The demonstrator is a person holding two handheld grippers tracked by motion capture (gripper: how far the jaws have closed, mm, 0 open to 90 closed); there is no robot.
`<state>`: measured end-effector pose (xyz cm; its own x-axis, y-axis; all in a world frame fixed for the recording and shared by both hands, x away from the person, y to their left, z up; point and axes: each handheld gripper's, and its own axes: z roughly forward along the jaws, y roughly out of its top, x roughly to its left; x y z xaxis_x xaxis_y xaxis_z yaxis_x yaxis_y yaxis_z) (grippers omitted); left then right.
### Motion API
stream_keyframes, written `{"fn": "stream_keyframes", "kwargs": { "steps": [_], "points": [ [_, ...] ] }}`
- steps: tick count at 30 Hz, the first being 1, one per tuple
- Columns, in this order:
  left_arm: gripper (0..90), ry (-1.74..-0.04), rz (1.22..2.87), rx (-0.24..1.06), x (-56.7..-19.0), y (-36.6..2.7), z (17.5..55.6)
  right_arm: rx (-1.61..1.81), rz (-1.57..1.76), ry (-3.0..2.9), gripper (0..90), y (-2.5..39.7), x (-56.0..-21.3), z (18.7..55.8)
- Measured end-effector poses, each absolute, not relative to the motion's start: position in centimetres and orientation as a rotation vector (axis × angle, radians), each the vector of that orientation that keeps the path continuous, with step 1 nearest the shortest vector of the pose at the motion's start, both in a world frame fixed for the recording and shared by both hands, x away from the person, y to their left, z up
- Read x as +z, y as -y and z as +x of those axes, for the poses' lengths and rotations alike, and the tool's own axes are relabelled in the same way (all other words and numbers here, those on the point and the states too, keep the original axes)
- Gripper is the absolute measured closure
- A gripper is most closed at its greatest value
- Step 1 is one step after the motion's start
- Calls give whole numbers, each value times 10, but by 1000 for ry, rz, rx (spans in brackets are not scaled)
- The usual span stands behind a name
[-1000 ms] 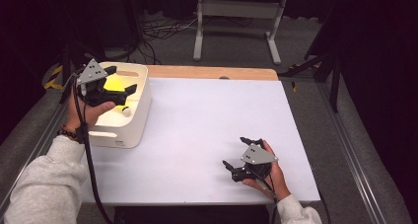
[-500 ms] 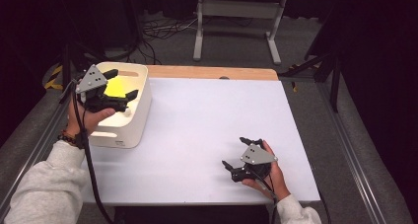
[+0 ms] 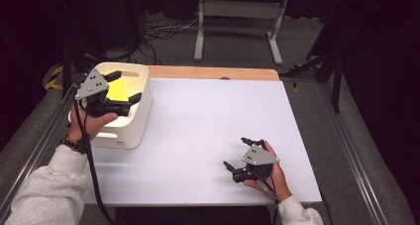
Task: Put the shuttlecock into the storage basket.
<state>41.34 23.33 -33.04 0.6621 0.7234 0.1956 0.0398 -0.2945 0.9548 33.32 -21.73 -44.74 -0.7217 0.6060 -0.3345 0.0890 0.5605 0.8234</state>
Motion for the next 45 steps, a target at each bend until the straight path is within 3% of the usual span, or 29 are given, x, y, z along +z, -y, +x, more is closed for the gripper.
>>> {"fn": "stream_keyframes", "kwargs": {
  "steps": [45],
  "points": [
    [84,-417,1823,771,-336,-182,383,1126,556,-2177,67,218,-444,330]
  ]
}}
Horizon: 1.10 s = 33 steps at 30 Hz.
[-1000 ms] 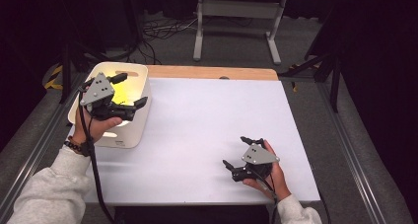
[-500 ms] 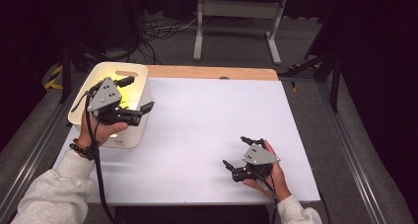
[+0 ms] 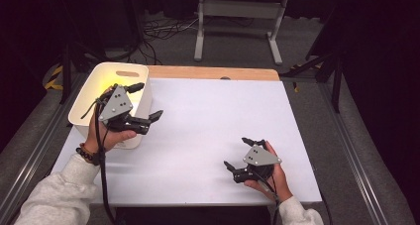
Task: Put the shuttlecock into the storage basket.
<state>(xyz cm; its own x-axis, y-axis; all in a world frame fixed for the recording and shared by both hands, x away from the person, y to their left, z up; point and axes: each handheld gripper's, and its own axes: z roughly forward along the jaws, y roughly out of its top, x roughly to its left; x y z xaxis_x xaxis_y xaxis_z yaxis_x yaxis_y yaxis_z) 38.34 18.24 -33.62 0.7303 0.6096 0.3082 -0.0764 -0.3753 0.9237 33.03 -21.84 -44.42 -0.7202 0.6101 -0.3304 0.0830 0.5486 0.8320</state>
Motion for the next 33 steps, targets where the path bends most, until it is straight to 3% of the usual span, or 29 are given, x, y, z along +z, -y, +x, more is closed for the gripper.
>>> {"fn": "stream_keyframes", "kwargs": {
  "steps": [33],
  "points": [
    [84,-303,1890,732,-367,-155,360,1130,546,-2178,67,218,-444,329]
  ]
}}
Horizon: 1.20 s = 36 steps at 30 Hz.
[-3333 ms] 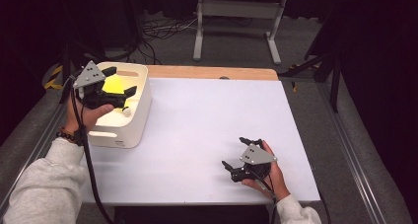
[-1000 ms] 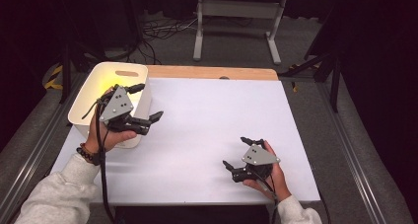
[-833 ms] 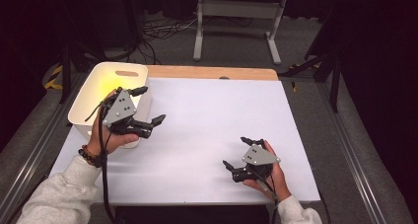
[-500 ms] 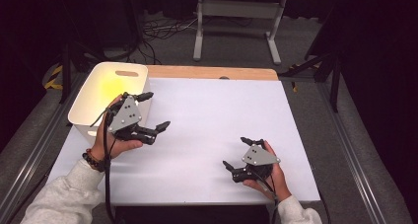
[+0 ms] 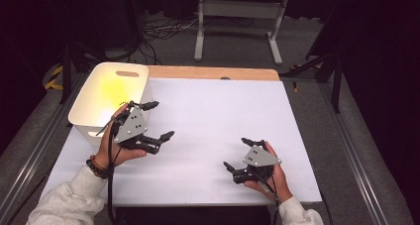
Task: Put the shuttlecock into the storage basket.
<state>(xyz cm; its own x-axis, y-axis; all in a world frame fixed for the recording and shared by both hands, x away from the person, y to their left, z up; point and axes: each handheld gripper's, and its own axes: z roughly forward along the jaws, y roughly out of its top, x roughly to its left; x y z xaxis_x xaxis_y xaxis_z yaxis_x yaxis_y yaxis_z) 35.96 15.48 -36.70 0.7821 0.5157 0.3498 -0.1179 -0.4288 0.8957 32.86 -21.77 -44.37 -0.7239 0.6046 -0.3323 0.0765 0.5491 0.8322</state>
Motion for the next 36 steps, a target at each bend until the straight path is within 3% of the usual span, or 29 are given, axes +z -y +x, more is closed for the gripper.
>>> {"fn": "stream_keyframes", "kwargs": {
  "steps": [36],
  "points": [
    [83,-285,2001,720,-417,-149,342,1134,518,-2190,66,214,-443,325]
  ]
}}
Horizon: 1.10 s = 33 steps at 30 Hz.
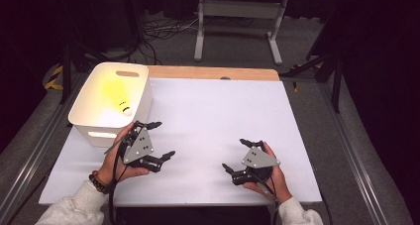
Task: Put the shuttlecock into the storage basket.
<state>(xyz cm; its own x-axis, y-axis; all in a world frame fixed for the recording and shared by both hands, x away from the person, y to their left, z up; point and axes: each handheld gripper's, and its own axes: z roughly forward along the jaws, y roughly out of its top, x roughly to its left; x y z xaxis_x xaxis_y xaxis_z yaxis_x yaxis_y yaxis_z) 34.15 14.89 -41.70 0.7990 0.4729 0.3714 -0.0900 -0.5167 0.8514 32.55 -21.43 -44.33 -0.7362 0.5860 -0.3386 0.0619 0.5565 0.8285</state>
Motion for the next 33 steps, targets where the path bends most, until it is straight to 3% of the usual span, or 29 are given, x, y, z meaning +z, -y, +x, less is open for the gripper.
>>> {"fn": "stream_keyframes", "kwargs": {
  "steps": [33],
  "points": [
    [84,-419,2036,698,-461,-175,327,1140,509,-2190,65,213,-443,323]
  ]
}}
